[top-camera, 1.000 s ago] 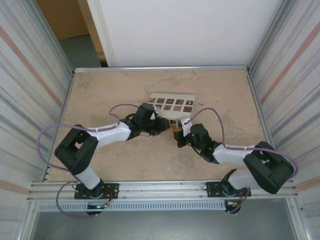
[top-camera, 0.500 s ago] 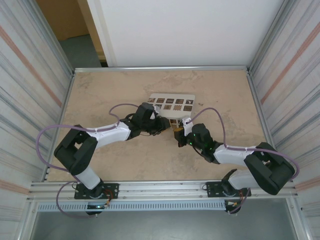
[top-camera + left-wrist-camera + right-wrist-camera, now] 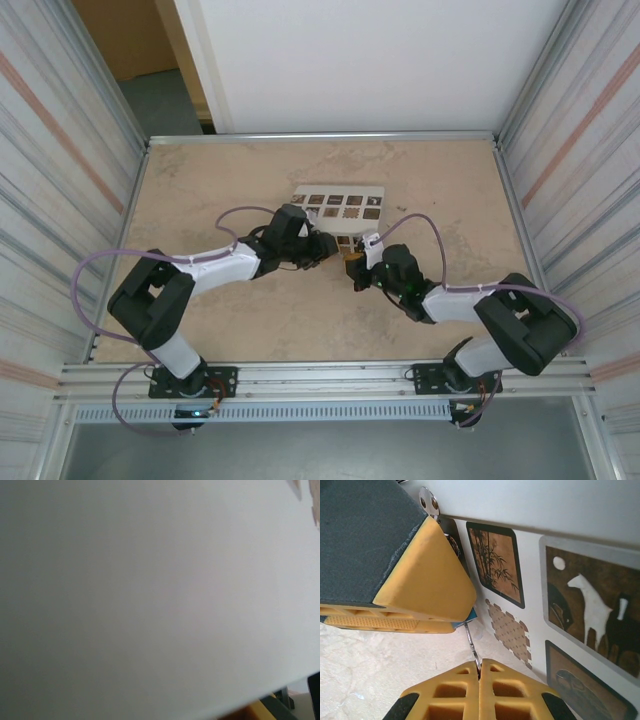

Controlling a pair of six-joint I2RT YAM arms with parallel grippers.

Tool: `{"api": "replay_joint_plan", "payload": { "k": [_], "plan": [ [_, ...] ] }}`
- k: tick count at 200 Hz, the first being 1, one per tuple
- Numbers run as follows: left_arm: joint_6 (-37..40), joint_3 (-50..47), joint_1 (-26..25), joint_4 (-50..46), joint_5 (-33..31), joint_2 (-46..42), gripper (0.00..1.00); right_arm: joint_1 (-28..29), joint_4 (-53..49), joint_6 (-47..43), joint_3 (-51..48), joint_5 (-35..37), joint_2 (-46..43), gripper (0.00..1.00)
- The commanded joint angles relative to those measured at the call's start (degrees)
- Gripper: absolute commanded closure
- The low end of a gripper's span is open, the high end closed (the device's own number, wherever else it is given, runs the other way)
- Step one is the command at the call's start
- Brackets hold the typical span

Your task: Unlock the padlock with the key

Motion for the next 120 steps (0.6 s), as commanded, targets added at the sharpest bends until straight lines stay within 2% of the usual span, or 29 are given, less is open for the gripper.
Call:
{"api": "replay_joint_plan", "payload": {
  "k": [1,51,120],
  "plan": [
    [0.05,1.85,-1.28,-1.31,7.54,-3.14,0.98,-2.45,5.88,0.48,3.10,-1.90,1.35,1.00],
    [-0.03,2.17,-1.28,-1.40,7.64,-3.31,0.98,-4.30,8.08,1.51,4.88,-8.00,4.83,1.00],
    [0.39,2.37,-1.28,-1.96,7.58,-2.63,0.98,-4.28,11.04,3.46,6.60,-9.24,8.52,1.00]
  ]
}}
